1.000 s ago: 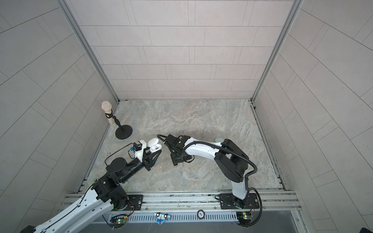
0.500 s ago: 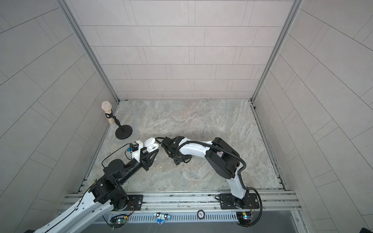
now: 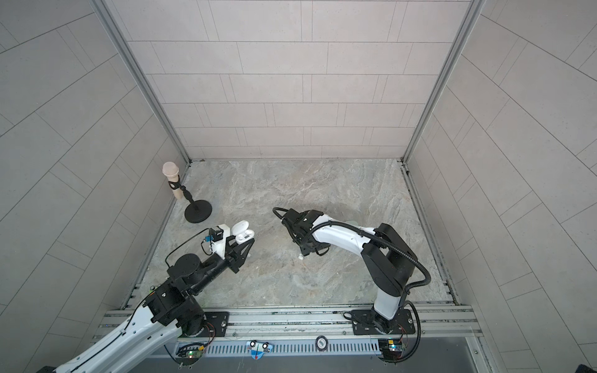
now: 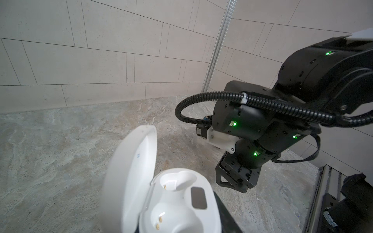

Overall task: Insert wireless bluetooth earbuds into charging case
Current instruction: Move the wireless bluetooth earbud to the center of the table.

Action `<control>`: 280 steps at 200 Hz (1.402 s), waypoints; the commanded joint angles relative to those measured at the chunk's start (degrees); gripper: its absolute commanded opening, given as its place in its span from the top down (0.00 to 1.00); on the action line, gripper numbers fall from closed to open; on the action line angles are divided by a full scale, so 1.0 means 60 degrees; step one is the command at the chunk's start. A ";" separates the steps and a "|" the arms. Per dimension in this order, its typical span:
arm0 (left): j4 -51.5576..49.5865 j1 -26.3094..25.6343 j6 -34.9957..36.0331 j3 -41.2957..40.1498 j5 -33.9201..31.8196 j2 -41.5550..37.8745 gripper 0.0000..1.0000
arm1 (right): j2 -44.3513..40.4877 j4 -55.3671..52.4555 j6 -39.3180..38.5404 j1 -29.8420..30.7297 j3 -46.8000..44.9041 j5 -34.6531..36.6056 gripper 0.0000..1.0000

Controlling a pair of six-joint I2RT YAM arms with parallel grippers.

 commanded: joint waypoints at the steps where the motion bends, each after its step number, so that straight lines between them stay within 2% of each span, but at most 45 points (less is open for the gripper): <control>1: 0.0087 0.0037 0.0021 0.0171 0.0020 0.0005 0.88 | -0.0422 0.1096 -0.0072 0.0164 -0.0419 -0.1298 0.37; 25: -0.0067 0.0037 -0.0169 0.0158 -0.0258 -0.0023 0.88 | -0.0014 0.1298 -0.0396 0.0564 -0.0198 -0.1292 0.32; 58: -0.0255 0.0032 -0.0403 0.0077 -0.0428 -0.0101 0.89 | 0.0824 0.1159 -0.0658 0.0674 0.0016 -0.1195 0.32; 106: -0.0279 0.0034 -0.0261 0.0170 -0.0477 -0.0028 0.88 | 0.1575 0.0543 -0.0729 0.0729 0.0475 0.0005 0.34; 145: -0.0250 0.0037 -0.0149 0.0271 -0.0363 0.0174 0.88 | 0.0934 -0.0100 -0.0719 0.0582 0.0371 0.0978 0.35; 201: -0.0083 0.0038 -0.0096 0.0333 -0.0226 0.0495 0.88 | -0.0229 -0.0725 -0.1014 -0.0162 -0.0150 0.1566 0.36; 234: 0.0000 0.0037 -0.0115 0.0360 -0.0162 0.0642 0.88 | -0.0650 -0.0347 -0.0960 -0.0413 -0.0388 0.0859 0.36; 261: -0.0030 0.0037 -0.0082 0.0409 -0.0135 0.0719 0.87 | -0.0872 0.0585 -0.0628 -0.0543 -0.0686 -0.0919 0.36; 280: -0.0023 0.0037 -0.0058 0.0445 -0.0097 0.0792 0.87 | -0.0797 0.1271 -0.0363 -0.0602 -0.0937 -0.1687 0.35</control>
